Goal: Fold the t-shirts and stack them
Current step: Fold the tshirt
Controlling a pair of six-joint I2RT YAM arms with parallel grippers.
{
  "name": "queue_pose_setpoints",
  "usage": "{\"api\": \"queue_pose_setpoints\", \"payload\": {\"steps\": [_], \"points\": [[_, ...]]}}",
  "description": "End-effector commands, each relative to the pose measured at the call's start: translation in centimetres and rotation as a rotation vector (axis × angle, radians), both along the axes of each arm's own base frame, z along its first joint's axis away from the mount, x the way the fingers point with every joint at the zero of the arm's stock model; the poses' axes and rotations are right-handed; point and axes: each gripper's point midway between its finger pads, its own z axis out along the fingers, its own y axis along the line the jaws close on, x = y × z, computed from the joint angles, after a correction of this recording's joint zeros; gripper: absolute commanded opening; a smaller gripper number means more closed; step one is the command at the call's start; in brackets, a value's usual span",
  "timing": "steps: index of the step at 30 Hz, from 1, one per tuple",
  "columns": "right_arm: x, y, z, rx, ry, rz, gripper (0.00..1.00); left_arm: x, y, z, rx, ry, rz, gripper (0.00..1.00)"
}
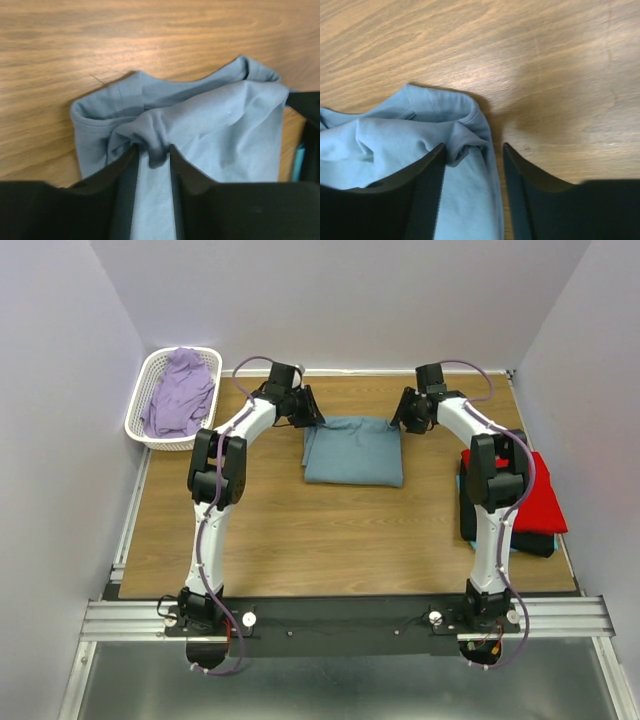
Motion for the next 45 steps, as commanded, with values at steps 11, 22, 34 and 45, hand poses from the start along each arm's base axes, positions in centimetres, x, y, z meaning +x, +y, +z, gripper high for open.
{"api": "queue_pose_setpoints", "payload": {"steps": [11,22,34,45], "points": [[-2.0,-0.1,6.6,-0.041,-0.135,0.009,0.7,1.2,4.9,7.9,0.09,-0.184,0.139,0.39],[-4.4,7.6,2.6,-0.053,-0.072,0.156,0.65,0.5,-0.3,3.4,0.143,-0.142,0.058,0.09],[2.0,3.4,-0.6,-0.12,-0.08,0.067,0.65,4.8,0.6,-1.8,0.14,-0.081,0.111,0.05],[2.3,0.8,-2.7,-0.071,-0.024,0.024,0.66,6.0,2.1,-1.3,0.109,-0.093,0.122,0.05]]}}
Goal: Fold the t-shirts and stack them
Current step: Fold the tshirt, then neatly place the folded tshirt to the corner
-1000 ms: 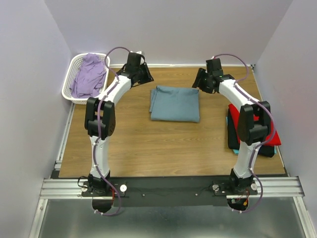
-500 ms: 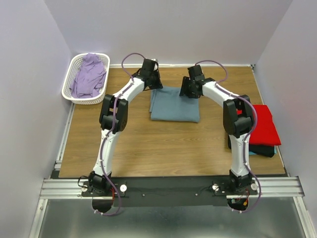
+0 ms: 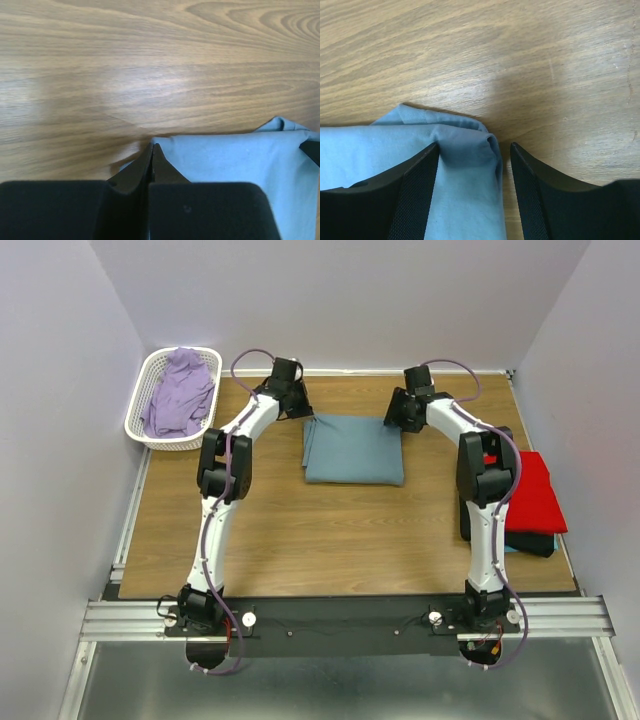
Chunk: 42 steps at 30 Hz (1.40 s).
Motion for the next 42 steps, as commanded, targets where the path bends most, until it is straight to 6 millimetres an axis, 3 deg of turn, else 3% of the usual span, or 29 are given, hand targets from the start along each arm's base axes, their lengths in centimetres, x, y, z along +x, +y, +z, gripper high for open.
{"api": "queue_pose_setpoints", "payload": {"steps": [1,5,7,9,10,11,12,13,14,16,18,21,29,36,42], "points": [[0.2,0.0,-0.5,0.041,0.019,0.01,0.66,0.8,-0.2,1.3,-0.019,-0.03,-0.02,0.05],[0.3,-1.8,1.1,0.075,0.004,-0.027,0.69,1.8,0.8,4.8,-0.047,-0.09,-0.02,0.06],[-0.3,-2.3,1.4,0.093,0.011,-0.031,0.73,2.0,1.6,7.4,-0.054,-0.131,-0.009,0.15],[-1.1,-2.8,2.6,0.118,0.01,-0.04,0.76,1.7,2.0,8.5,-0.049,-0.146,-0.006,0.25],[-1.5,-2.9,2.8,0.124,0.011,-0.038,0.77,1.3,1.9,10.3,-0.057,-0.171,-0.009,0.25],[-1.8,-2.5,4.1,0.14,-0.008,-0.023,0.79,0.6,2.0,9.5,-0.051,-0.148,-0.01,0.25],[-2.7,-2.4,3.6,0.148,0.014,-0.019,0.79,0.0,2.1,10.4,-0.048,-0.153,-0.001,0.25],[-3.1,-2.4,3.7,0.154,0.018,-0.013,0.79,-0.5,2.1,10.2,-0.044,-0.142,0.003,0.26],[-3.5,-2.2,3.9,0.161,0.017,-0.002,0.79,-1.5,2.2,8.7,-0.032,-0.106,0.004,0.26],[-4.2,-2.0,4.7,0.18,0.005,0.014,0.79,-2.0,2.5,8.5,-0.005,-0.106,0.02,0.27],[-5.0,-1.3,4.1,0.203,0.013,0.036,0.79,-2.9,2.5,7.2,0.011,-0.079,0.017,0.35],[-5.6,-0.8,3.7,0.207,0.022,0.05,0.79,-3.4,2.0,5.2,0.035,-0.05,-0.004,0.39],[-6.8,0.5,2.3,0.184,0.049,0.073,0.79,-3.1,0.3,2.3,0.067,-0.01,-0.069,0.38],[-8.1,-0.7,0.4,0.125,0.086,0.037,0.82,-4.4,-0.2,0.8,0.108,0.022,-0.08,0.38],[-8.9,-0.1,-0.8,0.152,0.114,0.054,0.83,-5.3,0.3,-0.6,0.129,0.05,-0.076,0.28]]}}
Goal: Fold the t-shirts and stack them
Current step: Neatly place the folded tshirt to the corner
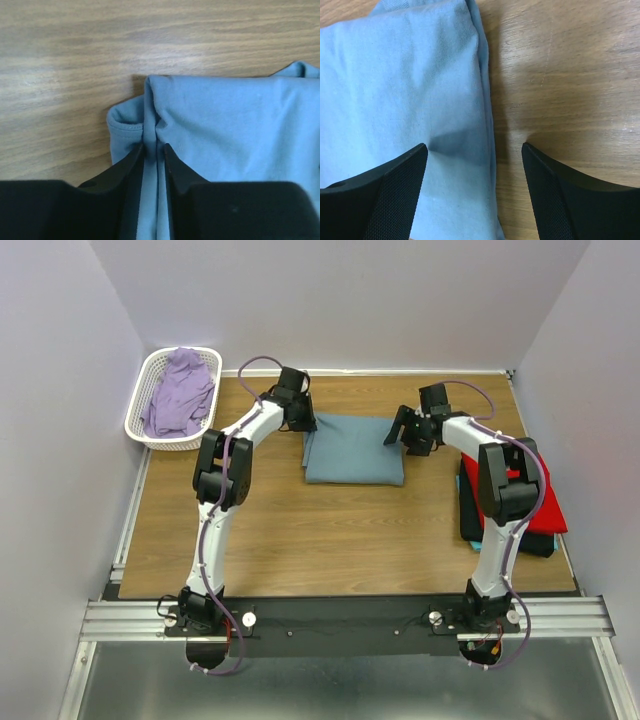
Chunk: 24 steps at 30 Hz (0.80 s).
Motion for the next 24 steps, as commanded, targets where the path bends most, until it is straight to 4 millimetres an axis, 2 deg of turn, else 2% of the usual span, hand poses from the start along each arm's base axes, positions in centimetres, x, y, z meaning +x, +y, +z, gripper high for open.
{"api": "queue_pose_setpoints", "payload": {"steps": [1,5,9,10,11,16,19,24], "points": [[-0.8,0.1,-1.1,-0.002,0.022,0.001,0.83,-0.6,0.5,-0.4,0.035,0.003,-0.001,0.27],[-1.0,0.8,-1.3,0.012,0.027,0.017,0.83,-0.7,0.4,-0.8,0.034,0.011,-0.006,0.22],[-1.3,1.2,-1.7,0.014,0.036,0.028,0.83,-0.4,0.9,-0.1,0.046,-0.005,0.016,0.01],[-1.6,1.2,-2.0,0.013,0.046,0.029,0.83,-0.4,1.0,0.2,0.046,-0.01,0.026,0.0],[-1.7,1.2,-2.2,0.011,0.049,0.029,0.83,-0.2,1.2,1.2,0.044,-0.029,0.036,0.0],[-2.1,1.2,-3.0,0.01,0.063,0.027,0.83,0.1,2.2,3.3,0.044,-0.072,0.08,0.0],[-2.3,1.3,-3.2,0.014,0.066,0.03,0.83,0.2,2.7,3.7,0.035,-0.08,0.096,0.0],[-2.6,1.7,-3.5,0.027,0.068,0.054,0.84,0.2,3.0,3.1,0.035,-0.065,0.093,0.01]]}}
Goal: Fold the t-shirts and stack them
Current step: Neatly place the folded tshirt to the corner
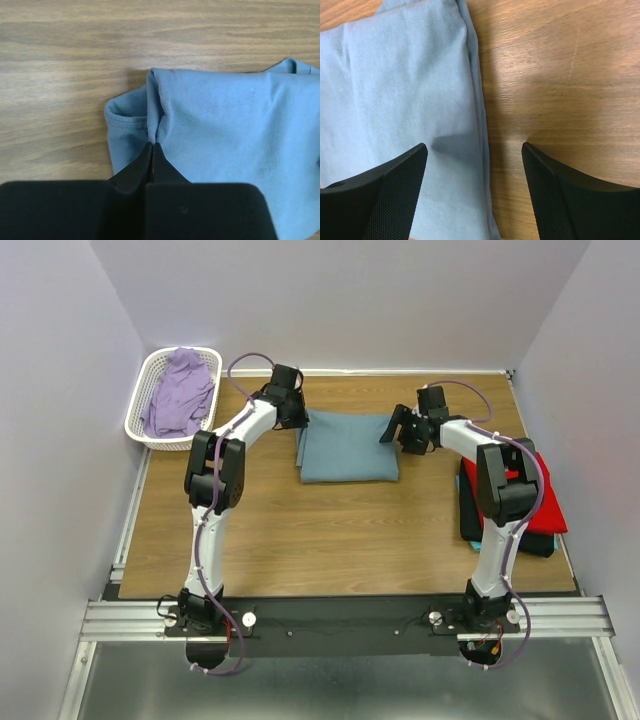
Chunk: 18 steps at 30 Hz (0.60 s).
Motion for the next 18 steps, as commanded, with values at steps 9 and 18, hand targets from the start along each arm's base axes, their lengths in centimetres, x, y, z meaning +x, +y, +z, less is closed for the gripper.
{"api": "queue_pose_setpoints", "payload": {"steps": [9,18], "points": [[-3.8,1.6,-4.0,0.0,0.134,0.072,0.84,0.3,2.6,3.8,0.057,-0.087,0.084,0.41],[-4.2,2.8,-4.4,-0.005,0.142,0.095,0.84,-2.3,0.6,6.6,0.067,-0.124,0.046,0.26]]}}
